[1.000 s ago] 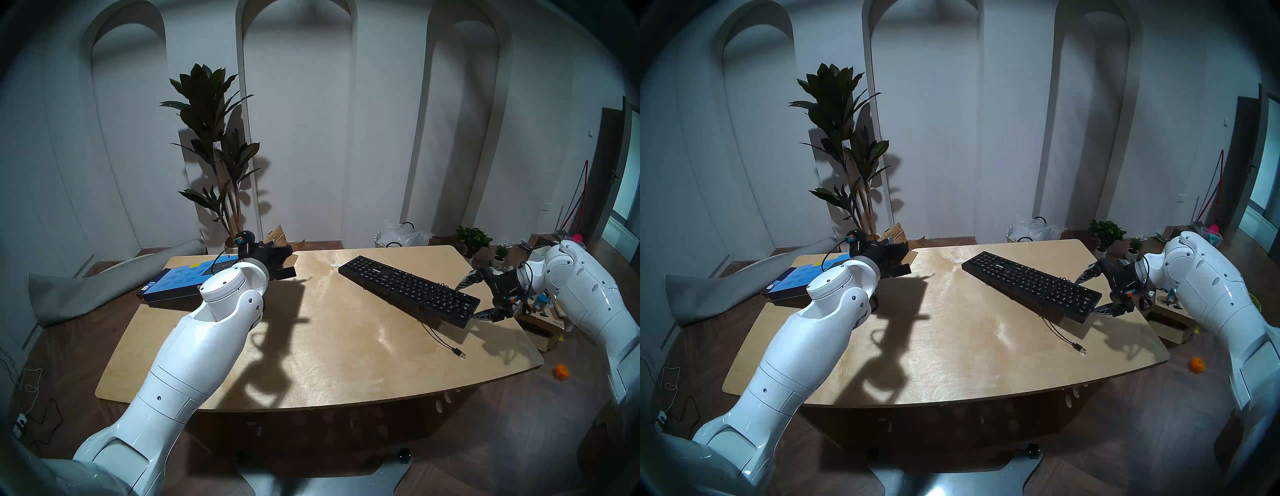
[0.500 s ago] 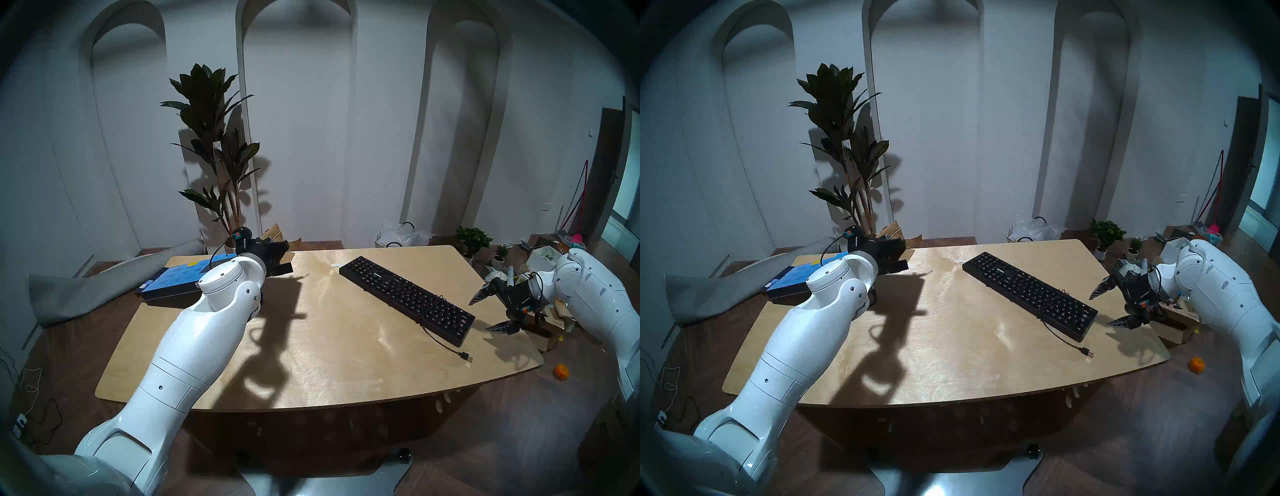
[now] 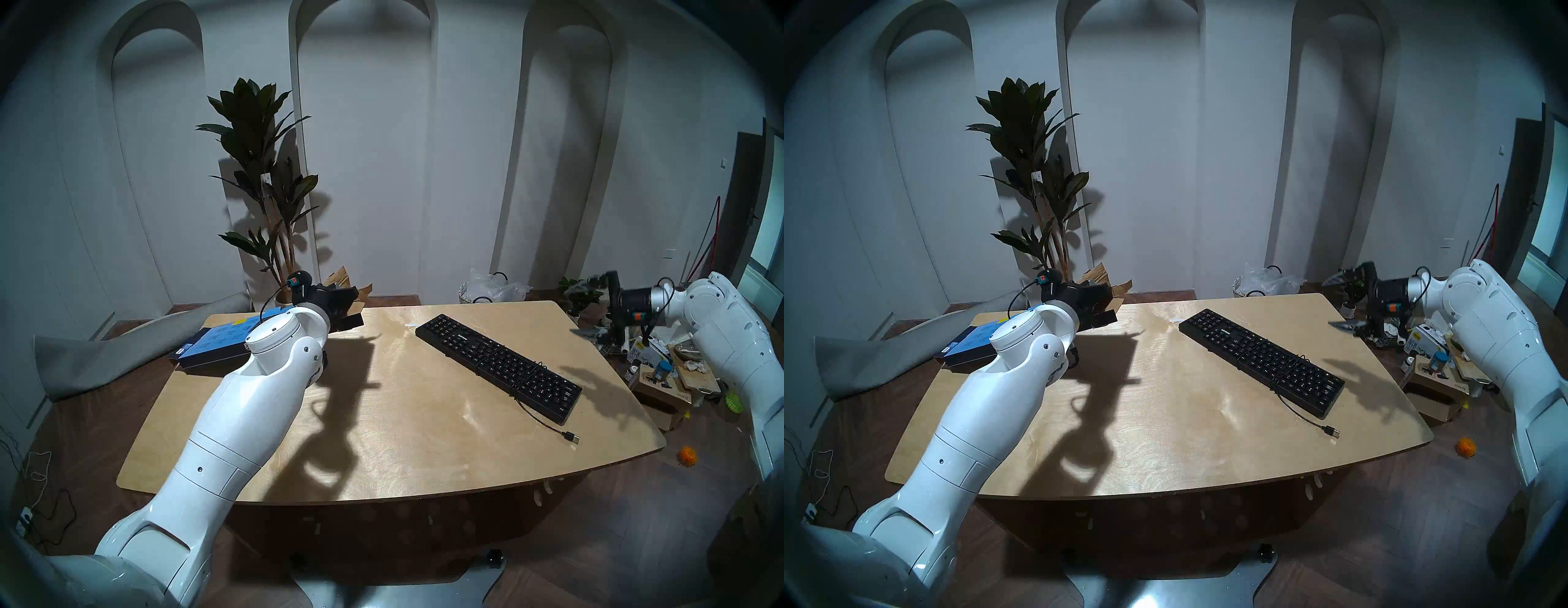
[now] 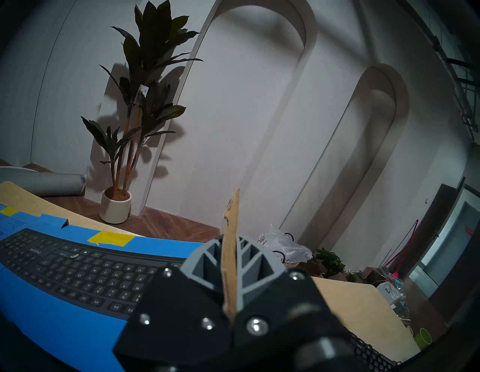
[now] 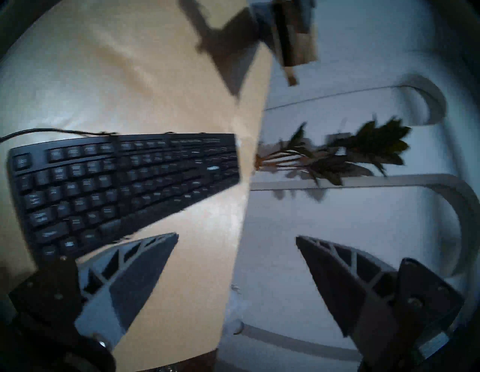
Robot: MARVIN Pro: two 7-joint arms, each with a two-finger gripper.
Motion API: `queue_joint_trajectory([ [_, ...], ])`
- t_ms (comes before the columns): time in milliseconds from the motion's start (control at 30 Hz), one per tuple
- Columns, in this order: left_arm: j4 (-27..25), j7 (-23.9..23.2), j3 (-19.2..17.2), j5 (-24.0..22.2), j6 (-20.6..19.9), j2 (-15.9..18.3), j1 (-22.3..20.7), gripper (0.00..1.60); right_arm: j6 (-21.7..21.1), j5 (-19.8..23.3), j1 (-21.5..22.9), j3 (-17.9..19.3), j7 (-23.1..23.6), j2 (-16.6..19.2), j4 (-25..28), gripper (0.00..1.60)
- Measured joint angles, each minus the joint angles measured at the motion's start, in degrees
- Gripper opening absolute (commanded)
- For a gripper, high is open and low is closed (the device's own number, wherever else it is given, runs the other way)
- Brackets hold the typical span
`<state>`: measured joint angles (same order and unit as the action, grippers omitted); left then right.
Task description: Unwrap the new keyboard and set the wrapping aside
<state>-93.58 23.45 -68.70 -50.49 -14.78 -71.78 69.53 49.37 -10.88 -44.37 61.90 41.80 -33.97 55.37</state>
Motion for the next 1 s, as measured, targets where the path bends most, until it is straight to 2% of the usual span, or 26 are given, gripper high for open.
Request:
queue_joint_trajectory([
  [333, -1.68, -0.15, 3.24, -0.24, 0.0, -1.03, 1.3, 0.0, -5.58, 8.37, 3.34, 9.59, -8.63, -2.51, -5.89, 1.6],
  [667, -5.02, -0.15, 7.16, 0.1, 0.2, -1.65, 4.95, 0.0, -10.61, 16.86, 6.63, 19.87, -18.23, -5.41, -11.9, 1.6],
  [833, -6.22, 0.1, 8.12, -0.21, 0.44, -2.21, 6.63, 0.0, -12.06, 19.86, 7.74, 24.13, -22.04, -7.54, -13.23, 1.6],
  [1000, -5.13, 1.67, 8.02, -2.61, 0.84, -3.69, 8.41, 0.0, -13.0, 21.88, 8.58, 28.01, -26.83, -10.11, -13.07, 1.6],
])
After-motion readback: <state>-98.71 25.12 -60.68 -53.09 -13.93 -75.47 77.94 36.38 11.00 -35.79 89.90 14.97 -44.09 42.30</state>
